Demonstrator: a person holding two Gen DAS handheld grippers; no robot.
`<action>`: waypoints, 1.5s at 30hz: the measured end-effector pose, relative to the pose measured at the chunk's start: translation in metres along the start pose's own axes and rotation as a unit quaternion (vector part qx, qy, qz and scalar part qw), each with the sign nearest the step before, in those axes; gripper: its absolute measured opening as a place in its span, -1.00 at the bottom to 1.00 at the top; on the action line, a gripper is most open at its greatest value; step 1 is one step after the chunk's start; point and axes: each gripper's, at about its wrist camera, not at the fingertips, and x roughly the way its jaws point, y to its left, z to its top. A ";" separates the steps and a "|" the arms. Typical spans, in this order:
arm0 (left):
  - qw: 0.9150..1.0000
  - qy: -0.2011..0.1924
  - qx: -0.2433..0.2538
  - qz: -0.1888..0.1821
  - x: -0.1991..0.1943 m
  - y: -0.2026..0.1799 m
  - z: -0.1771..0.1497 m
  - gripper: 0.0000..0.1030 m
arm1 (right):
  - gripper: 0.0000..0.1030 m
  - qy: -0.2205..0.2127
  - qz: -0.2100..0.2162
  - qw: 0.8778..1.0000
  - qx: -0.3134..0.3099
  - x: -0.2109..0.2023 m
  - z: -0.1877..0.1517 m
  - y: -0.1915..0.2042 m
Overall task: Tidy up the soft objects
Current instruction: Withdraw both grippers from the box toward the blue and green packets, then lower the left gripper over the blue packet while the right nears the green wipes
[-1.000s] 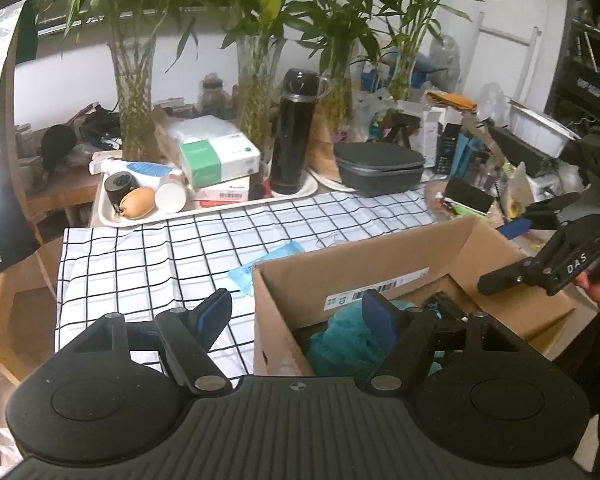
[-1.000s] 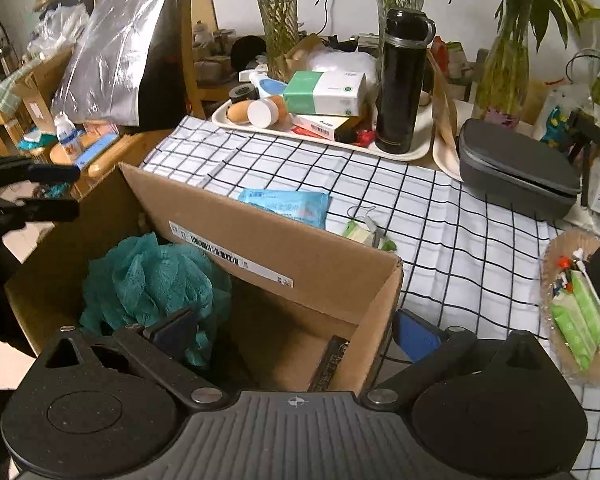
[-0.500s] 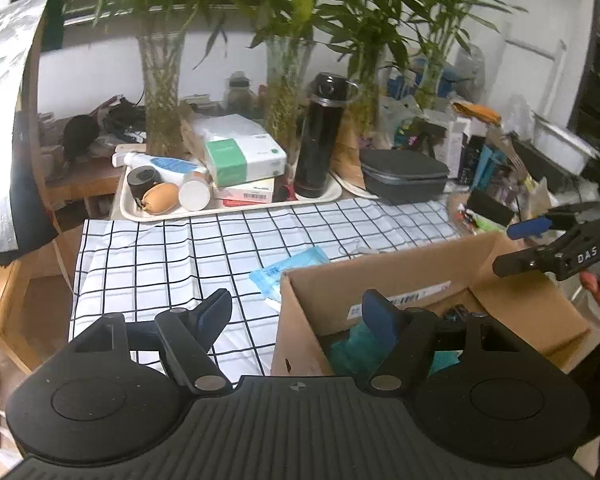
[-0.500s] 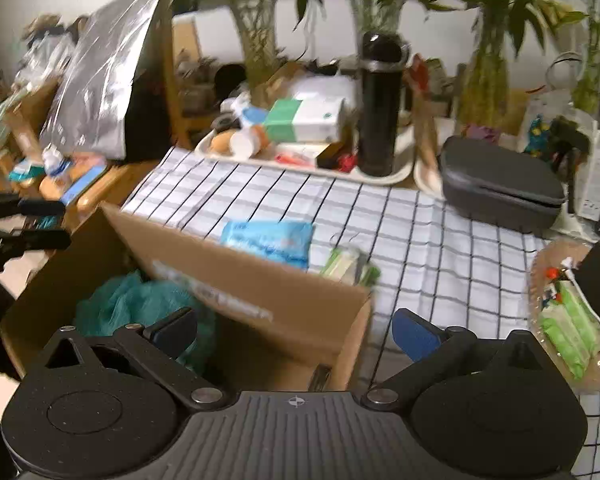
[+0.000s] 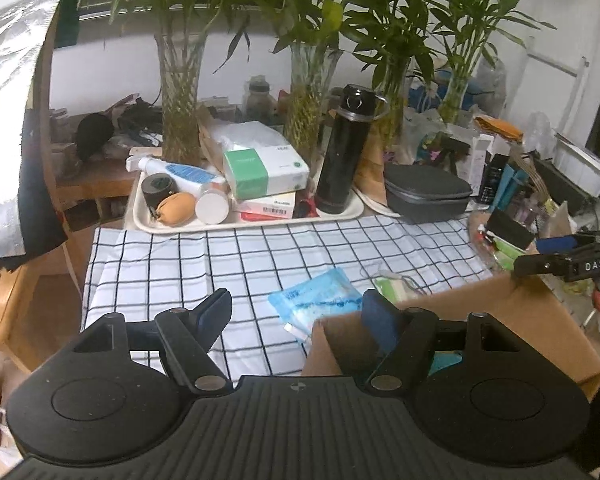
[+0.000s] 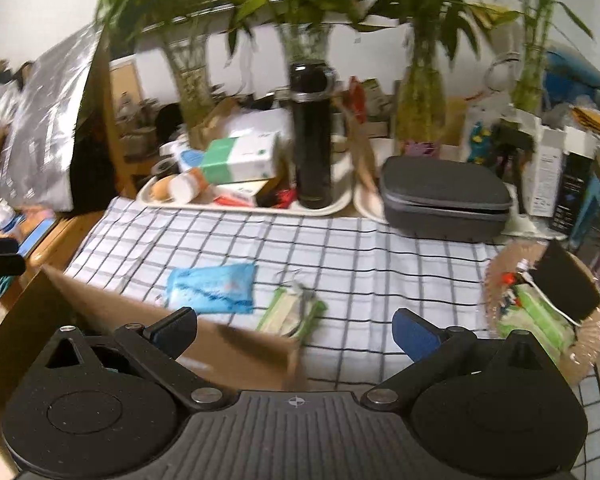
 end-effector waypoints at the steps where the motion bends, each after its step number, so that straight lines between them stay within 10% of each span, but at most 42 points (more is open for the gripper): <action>1: 1.000 -0.001 0.002 0.001 0.003 0.001 0.002 0.38 | 1.00 -0.002 -0.008 1.000 0.007 0.000 0.001 -0.003; 25: 0.999 0.029 0.024 -0.019 0.080 0.023 0.038 0.38 | 0.99 -0.012 -0.029 0.998 0.045 0.029 0.021 -0.042; 45: 0.987 0.084 0.088 -0.108 0.126 0.033 0.040 0.38 | 0.98 0.025 -0.006 1.000 -0.006 0.080 0.040 -0.035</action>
